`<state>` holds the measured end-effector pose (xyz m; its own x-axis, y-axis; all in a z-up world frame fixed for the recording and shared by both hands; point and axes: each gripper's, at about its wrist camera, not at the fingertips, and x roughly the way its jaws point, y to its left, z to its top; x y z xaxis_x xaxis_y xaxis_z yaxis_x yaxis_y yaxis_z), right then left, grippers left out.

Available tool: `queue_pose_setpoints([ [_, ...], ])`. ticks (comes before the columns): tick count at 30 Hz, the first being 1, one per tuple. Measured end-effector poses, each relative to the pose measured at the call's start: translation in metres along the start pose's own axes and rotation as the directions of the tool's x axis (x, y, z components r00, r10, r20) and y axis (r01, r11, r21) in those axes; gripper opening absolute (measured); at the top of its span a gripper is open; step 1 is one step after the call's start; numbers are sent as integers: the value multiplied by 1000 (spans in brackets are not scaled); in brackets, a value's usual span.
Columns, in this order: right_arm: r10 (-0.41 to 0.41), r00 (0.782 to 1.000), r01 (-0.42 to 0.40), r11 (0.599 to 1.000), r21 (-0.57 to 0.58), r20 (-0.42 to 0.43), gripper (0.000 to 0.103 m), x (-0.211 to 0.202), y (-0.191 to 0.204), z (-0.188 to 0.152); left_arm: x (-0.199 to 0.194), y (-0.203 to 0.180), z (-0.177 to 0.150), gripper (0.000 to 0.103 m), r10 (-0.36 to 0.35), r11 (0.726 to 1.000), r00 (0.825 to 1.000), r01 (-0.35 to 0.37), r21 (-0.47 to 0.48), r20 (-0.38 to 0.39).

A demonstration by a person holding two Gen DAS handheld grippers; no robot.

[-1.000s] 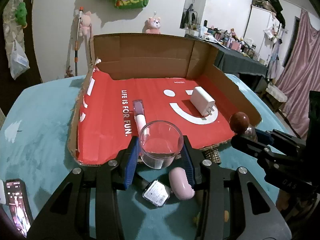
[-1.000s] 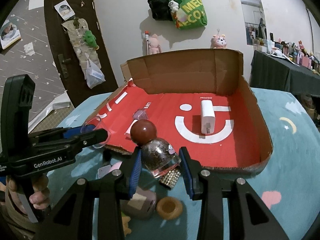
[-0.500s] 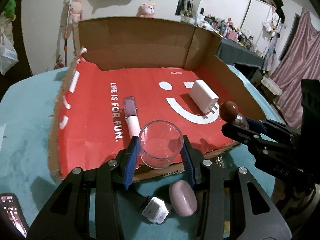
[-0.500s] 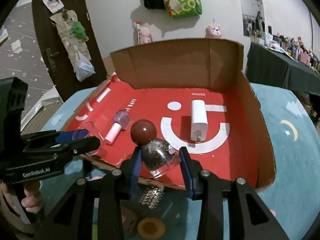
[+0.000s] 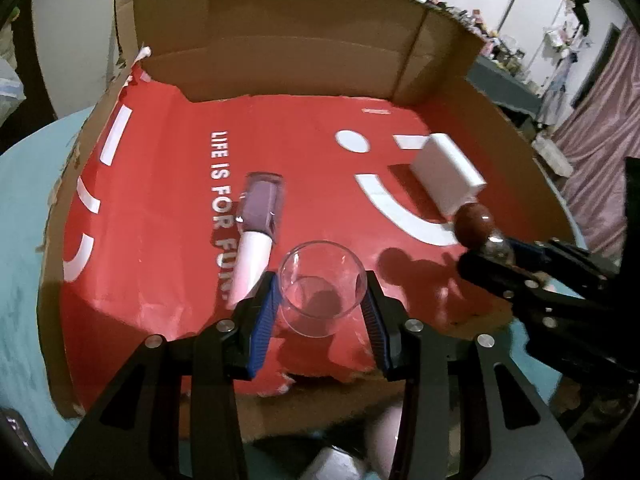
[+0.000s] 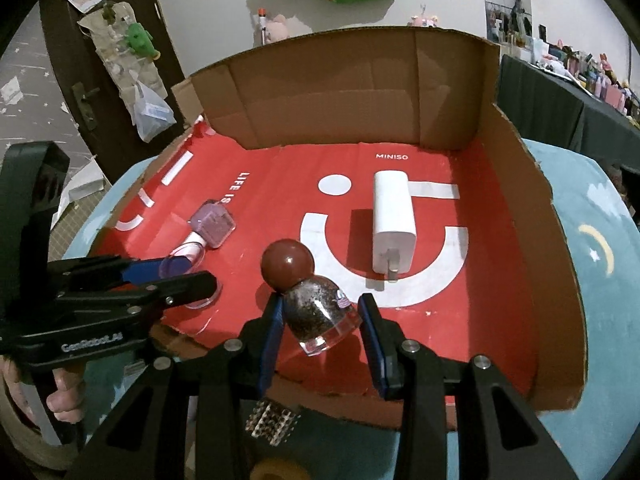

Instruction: Organize rigid objects

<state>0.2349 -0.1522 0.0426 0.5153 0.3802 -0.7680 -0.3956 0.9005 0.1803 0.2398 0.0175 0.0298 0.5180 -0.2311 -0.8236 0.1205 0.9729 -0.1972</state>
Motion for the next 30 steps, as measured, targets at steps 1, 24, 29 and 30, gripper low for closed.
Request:
queue_pose_setpoints([
  [1,-4,1000,4,1000,-2,-3,40,2,0,1,2,2,1,39,4,1000,1000,-4,-5,-1],
  [24,-120,993,120,993,6,-10,40,27,-12,14,14,23,22,39,95,995,995,-93,-43,40],
  [29,-109,994,110,994,20,-28,40,31,-15,11,13,24,21,39,93,995,995,-91,-46,39],
  [30,-110,994,111,994,21,-29,40,31,-15,11,13,23,21,39,93,995,995,-91,-46,39],
])
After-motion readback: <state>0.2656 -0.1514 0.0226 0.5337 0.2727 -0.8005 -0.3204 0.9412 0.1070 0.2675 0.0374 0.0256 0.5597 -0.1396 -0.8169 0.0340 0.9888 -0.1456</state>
